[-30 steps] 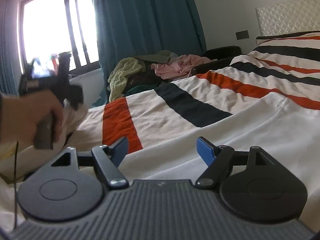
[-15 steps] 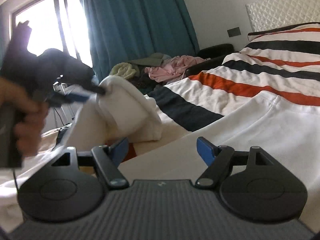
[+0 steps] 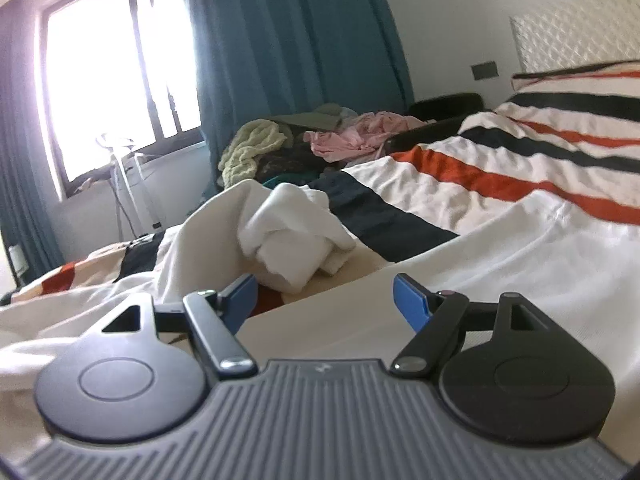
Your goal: Fold clothes
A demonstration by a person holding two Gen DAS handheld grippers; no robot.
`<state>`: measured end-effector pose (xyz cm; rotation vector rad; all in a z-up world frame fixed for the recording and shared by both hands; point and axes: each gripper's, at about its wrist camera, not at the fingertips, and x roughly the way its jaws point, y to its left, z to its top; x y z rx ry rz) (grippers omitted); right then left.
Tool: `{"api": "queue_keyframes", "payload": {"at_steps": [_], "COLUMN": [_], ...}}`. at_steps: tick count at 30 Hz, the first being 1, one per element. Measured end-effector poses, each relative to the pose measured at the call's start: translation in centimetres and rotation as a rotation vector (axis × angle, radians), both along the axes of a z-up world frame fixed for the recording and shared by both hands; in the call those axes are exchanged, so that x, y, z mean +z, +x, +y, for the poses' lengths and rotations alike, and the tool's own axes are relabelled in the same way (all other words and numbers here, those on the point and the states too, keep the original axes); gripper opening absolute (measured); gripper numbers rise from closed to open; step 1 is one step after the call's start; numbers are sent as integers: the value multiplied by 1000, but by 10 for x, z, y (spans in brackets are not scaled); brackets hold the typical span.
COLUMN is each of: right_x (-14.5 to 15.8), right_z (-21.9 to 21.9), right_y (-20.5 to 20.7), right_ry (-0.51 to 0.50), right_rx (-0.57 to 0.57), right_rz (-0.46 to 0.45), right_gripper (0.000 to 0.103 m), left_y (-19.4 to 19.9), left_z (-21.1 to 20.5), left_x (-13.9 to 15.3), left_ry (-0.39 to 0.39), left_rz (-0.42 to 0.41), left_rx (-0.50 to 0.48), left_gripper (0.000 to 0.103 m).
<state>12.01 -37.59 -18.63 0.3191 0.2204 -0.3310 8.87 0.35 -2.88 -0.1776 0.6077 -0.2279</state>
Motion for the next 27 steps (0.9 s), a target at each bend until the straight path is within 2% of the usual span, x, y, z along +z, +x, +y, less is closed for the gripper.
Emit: {"api": "queue_keyframes", "payload": {"at_steps": [3,4,8,13,17,19,20,21,23,27], "right_x": [5,6,14,20,15,22,26,23,17,4], "right_z": [0,0,-4,-14,-28,-22,-19,-19,-20,-23], "right_y": [-5,-7,-15,-15,18,37,46,58,83,133], "right_ry": [21,29,93,267,530,529,525,569,662,849], "right_rx": [32,42,79,128,245,237,238,229,208,165], "right_rz": [19,25,32,35,69,36,6,3,0,-7], "right_gripper": [77,77,77,78,78,79,86,89,87,88], "left_y": [-11,-12,-19,-11,-7,-3,0,3,10,26], "left_z": [18,18,15,22,36,45,49,54,61,67], "left_x": [1,1,-4,-21,-30,-35,-40,-45,-56,-73], "left_ry": [-84,-87,-15,-87,-140,-181,-201,-219,-249,-294], "left_rz": [34,33,19,75,83,103,118,138,175,209], "left_rx": [19,17,42,100,141,172,192,215,249,252], "left_gripper": [89,90,91,91,91,91,91,91,91,91]}}
